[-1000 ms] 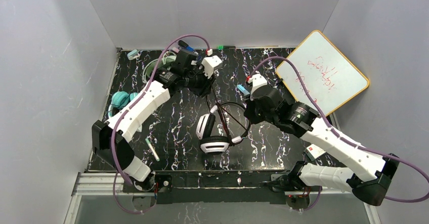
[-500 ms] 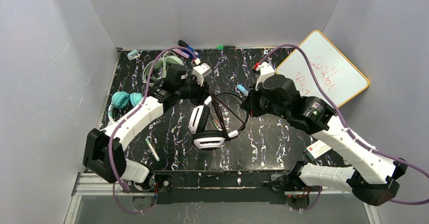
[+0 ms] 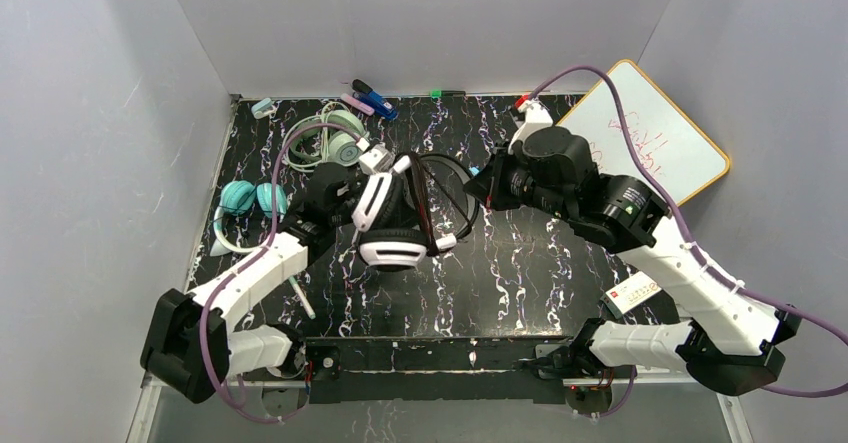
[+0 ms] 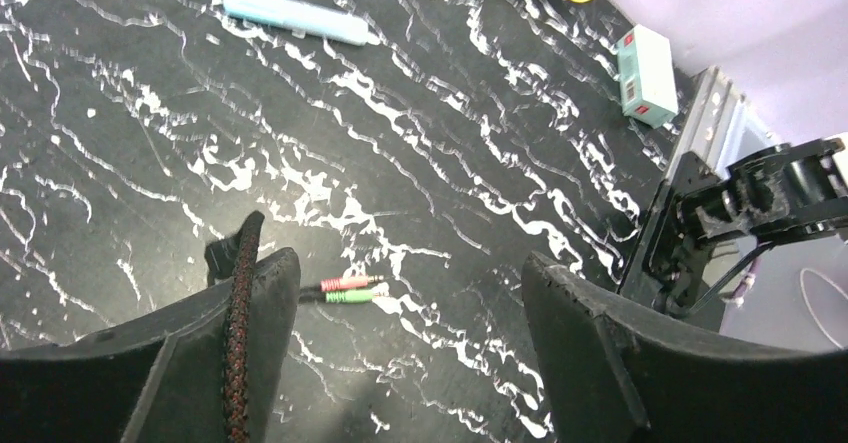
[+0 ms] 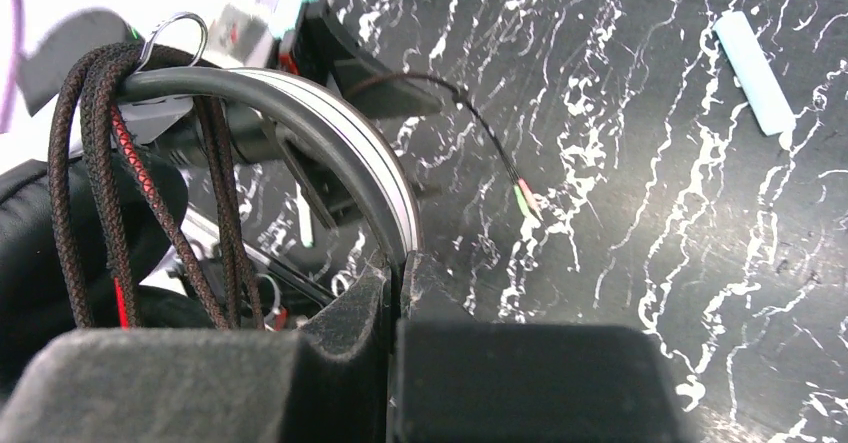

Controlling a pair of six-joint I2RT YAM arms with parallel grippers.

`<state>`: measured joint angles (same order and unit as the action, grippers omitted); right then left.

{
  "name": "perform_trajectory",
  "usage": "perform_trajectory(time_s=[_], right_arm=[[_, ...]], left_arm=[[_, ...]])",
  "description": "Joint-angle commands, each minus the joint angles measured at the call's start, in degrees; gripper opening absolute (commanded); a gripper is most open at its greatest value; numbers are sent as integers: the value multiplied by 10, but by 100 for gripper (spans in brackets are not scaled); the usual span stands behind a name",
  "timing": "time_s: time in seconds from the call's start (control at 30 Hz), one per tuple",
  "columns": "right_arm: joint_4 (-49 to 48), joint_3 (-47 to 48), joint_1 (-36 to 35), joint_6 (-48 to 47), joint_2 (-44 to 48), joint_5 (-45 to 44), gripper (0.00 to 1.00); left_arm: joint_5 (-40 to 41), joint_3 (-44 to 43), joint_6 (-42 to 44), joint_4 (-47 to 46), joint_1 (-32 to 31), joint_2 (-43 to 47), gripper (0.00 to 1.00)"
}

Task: Wrap the headphones
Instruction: Wrap the headphones cable around the headphones.

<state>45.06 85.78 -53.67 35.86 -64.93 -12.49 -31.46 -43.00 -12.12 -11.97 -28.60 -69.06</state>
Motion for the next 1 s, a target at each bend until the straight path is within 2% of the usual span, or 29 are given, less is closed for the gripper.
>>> perform_trajectory(time_s=[0.0, 0.5, 0.73, 0.97], right_arm=[[-89, 77, 0, 79, -4, -19, 1], [-102, 145, 2, 167, -34, -158, 1], [-103, 204, 2, 145, -55, -213, 1], [-105, 254, 2, 121, -75, -240, 1]], left_arm=[[-21, 38, -48, -102, 2, 40, 79], [-12, 168, -128, -280, -22, 62, 76], [5, 185, -115, -298, -45, 25, 71], [84, 206, -105, -300, -64, 16, 70]])
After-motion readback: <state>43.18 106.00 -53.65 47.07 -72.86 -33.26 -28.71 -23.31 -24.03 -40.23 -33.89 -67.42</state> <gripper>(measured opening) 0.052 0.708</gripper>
